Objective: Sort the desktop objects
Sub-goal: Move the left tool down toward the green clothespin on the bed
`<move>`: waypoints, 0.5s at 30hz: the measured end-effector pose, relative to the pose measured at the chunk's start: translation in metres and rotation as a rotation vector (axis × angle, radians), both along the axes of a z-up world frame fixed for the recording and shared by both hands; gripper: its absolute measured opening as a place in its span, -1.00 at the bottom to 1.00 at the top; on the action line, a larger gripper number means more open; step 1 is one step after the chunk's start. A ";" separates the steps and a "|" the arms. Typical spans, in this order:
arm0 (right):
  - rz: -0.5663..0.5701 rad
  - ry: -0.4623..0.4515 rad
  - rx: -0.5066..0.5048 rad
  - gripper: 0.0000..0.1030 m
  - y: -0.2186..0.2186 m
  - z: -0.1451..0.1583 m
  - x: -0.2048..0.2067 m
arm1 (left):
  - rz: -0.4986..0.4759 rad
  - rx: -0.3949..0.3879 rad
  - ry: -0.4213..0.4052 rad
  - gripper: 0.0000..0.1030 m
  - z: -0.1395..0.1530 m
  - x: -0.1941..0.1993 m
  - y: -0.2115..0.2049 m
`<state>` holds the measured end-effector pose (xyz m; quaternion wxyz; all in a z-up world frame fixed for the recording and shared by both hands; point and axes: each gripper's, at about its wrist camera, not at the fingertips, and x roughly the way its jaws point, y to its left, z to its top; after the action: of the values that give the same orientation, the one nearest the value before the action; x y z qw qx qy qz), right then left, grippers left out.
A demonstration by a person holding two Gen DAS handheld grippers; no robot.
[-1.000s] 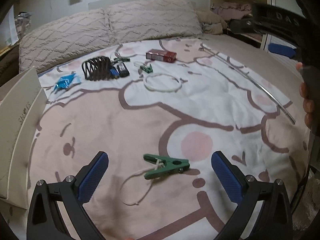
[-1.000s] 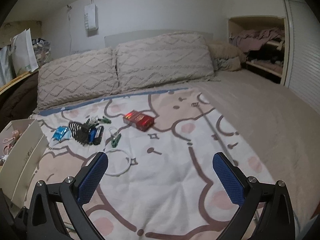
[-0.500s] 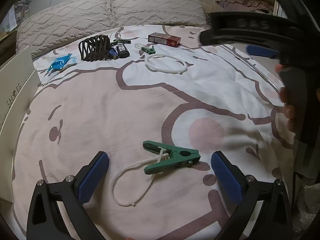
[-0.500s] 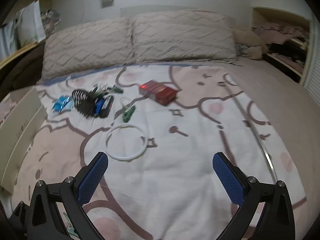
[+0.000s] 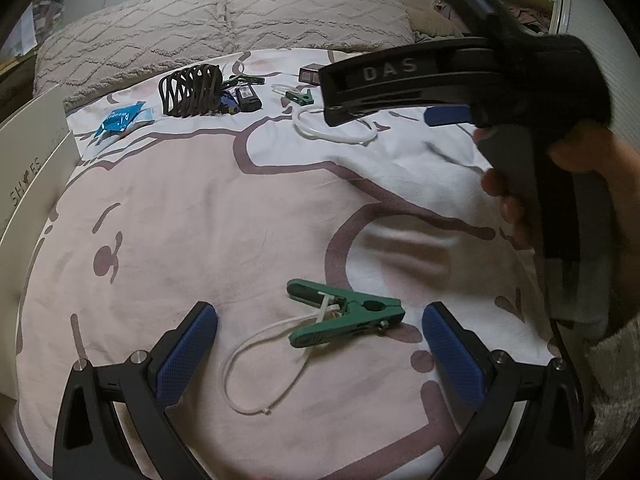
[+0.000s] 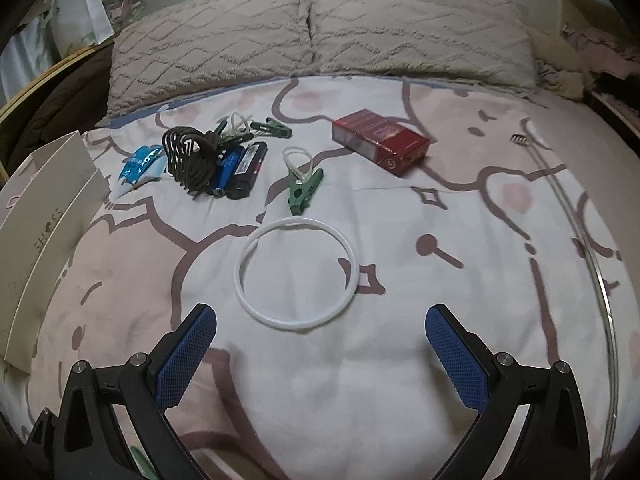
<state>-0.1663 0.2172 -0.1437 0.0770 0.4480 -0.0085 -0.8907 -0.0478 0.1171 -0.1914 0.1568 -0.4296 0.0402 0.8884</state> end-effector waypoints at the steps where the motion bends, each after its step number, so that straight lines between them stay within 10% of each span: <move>1: 0.004 -0.005 0.001 1.00 0.000 -0.002 -0.003 | 0.002 -0.003 -0.003 1.00 -0.001 0.000 0.000; 15: 0.092 -0.060 0.046 1.00 -0.023 -0.024 -0.040 | 0.011 -0.011 0.022 1.00 -0.002 0.001 0.002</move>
<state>-0.2059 0.1946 -0.1681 0.1074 0.4761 0.0303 -0.8723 -0.0471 0.1195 -0.1935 0.1490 -0.4210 0.0442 0.8936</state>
